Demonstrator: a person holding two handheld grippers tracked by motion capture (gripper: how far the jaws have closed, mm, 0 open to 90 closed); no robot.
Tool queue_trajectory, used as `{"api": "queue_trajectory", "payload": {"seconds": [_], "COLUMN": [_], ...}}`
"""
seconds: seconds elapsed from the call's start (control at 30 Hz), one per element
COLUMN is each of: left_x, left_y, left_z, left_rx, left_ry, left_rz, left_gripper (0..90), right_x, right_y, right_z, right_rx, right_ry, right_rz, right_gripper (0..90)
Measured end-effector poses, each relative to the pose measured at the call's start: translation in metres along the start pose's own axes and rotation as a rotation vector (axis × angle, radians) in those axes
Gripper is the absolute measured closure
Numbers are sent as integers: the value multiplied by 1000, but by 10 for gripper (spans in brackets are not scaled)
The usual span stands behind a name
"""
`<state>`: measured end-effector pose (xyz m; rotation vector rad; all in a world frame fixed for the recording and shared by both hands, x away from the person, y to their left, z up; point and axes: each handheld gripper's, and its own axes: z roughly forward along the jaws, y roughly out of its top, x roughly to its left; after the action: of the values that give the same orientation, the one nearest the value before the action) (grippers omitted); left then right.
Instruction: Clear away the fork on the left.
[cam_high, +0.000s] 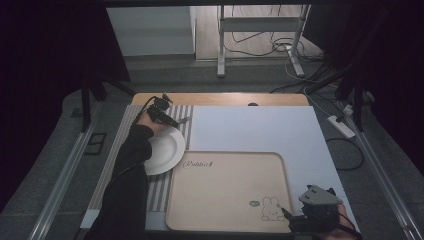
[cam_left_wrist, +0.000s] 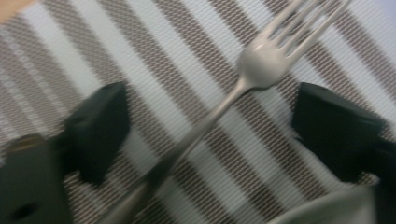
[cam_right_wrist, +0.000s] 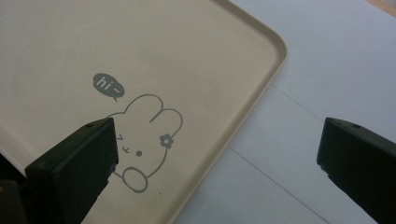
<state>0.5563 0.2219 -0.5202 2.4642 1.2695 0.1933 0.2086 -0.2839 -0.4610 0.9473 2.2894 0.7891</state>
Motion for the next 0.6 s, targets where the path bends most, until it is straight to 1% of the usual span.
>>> {"api": "queue_trajectory", "payload": {"seconds": [0.03,0.1,0.2,0.23,0.3,0.33,0.37,0.4,0.43,0.47,0.53,0.6], "left_x": [2,5,8,9,11,12,12,11,10,10,8,7], "left_y": [-1,-3,-8,-9,-12,-14,-14,-15,-16,-16,-17,-17], "left_z": [-2,-4,-7,-8,-9,-9,-9,-10,-10,-10,-10,-10], "left_rx": [3,1,-19,-23,-32,-41,-41,-44,-49,-56,-60,-65], "left_ry": [2,4,-3,-5,-11,-15,-15,-10,-10,-10,-21,-47], "left_rz": [-3,10,28,33,42,55,55,54,56,66,94,109], "left_gripper": [232,321,416,472,539,597,642,642,686,689,730,764], "right_x": [0,0,0,0,0,1,1,1,1,1,0,0], "right_y": [0,0,0,0,0,0,0,0,0,0,0,0], "right_z": [0,0,0,0,0,0,0,0,0,0,0,0], "right_rx": [0,0,0,0,-1,-1,-1,-2,-1,-1,-1,-1], "right_ry": [-1,0,3,4,4,5,5,5,6,6,8,9], "right_rz": [0,-3,-4,-4,-3,-5,-5,-7,-8,-9,-7,-7], "right_gripper": [0,0,0,0,0,0,0,0,0,0,0,0]}}
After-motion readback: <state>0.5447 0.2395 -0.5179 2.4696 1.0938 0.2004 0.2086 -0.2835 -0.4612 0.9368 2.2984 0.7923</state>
